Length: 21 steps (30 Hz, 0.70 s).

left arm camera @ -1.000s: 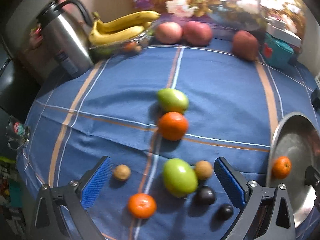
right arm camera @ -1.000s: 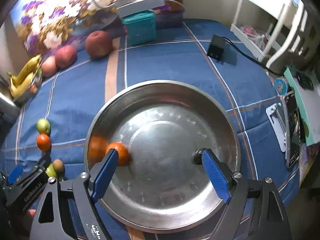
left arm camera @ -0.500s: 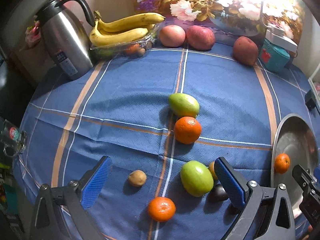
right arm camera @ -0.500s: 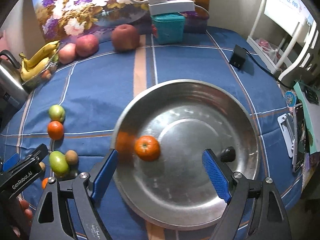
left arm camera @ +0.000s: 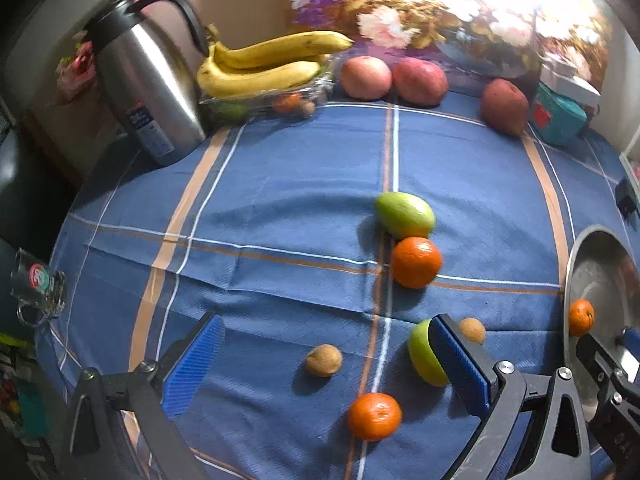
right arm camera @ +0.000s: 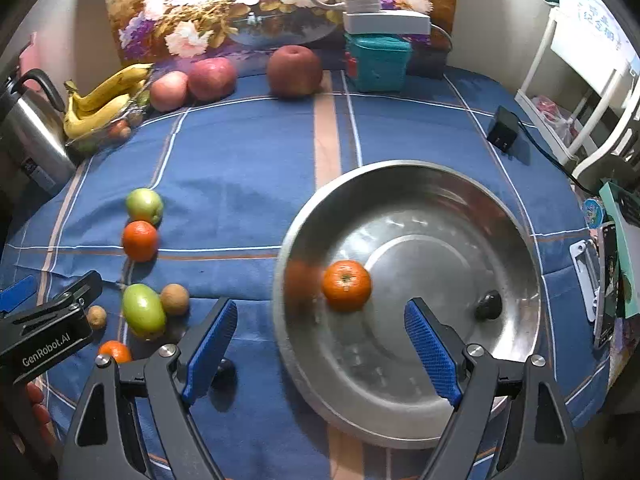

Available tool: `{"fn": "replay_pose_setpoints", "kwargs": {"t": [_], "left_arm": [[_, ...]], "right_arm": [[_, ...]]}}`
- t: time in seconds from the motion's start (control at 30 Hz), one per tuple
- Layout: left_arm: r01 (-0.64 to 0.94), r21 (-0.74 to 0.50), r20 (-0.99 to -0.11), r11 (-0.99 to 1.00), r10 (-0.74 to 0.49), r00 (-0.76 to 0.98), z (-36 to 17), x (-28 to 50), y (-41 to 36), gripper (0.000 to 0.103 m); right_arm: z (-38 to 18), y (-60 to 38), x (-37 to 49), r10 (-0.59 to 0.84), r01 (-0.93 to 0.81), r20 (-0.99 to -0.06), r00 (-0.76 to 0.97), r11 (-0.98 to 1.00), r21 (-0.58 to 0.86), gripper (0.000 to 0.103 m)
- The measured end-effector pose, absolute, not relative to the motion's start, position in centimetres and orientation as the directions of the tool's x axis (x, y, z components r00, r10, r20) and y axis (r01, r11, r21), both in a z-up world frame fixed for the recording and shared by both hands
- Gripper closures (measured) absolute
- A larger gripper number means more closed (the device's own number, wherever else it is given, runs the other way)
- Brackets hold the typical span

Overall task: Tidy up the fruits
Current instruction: 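Withdraw both open tools from the plate back toward the fruit row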

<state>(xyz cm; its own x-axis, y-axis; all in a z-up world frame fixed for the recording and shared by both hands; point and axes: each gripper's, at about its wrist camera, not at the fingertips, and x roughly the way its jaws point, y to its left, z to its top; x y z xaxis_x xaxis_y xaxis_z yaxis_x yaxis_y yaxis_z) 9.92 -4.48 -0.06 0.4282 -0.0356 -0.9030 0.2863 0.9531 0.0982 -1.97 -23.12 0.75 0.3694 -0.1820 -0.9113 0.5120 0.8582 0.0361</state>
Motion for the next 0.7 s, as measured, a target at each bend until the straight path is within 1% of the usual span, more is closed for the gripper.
{"fn": "replay_pose_setpoints", "kwargs": {"t": [0.17,0.37,0.5,0.7], "left_arm": [[0.249,0.062,-0.909,0.967,-0.049,0.415,0.1,10.3,-2.6,0.000],[0.249,0.013,-0.913,0.969,-0.090,0.397,0.7,9.8,-1.9,0.000],[0.262,0.007,-0.923,0.965,-0.095,0.374,0.5,9.3,-2.3,0.000],[0.270,0.027,-0.943,0.963,-0.065,0.326,-0.9,8.6,-2.7,0.000]], "right_arm": [[0.9,-22.3,-1.6,-0.135,0.497,-0.909,0.395,0.863,0.088,0.017],[1.7,-20.6,-1.1,-0.083,0.452,-0.895,0.437,0.881,0.139,0.017],[1.9,-19.6,-1.1,-0.061,0.421,-0.892,0.449,0.894,0.151,0.017],[1.2,-18.5,-1.3,-0.039,0.395,-0.907,0.419,0.908,0.143,0.017]]}}
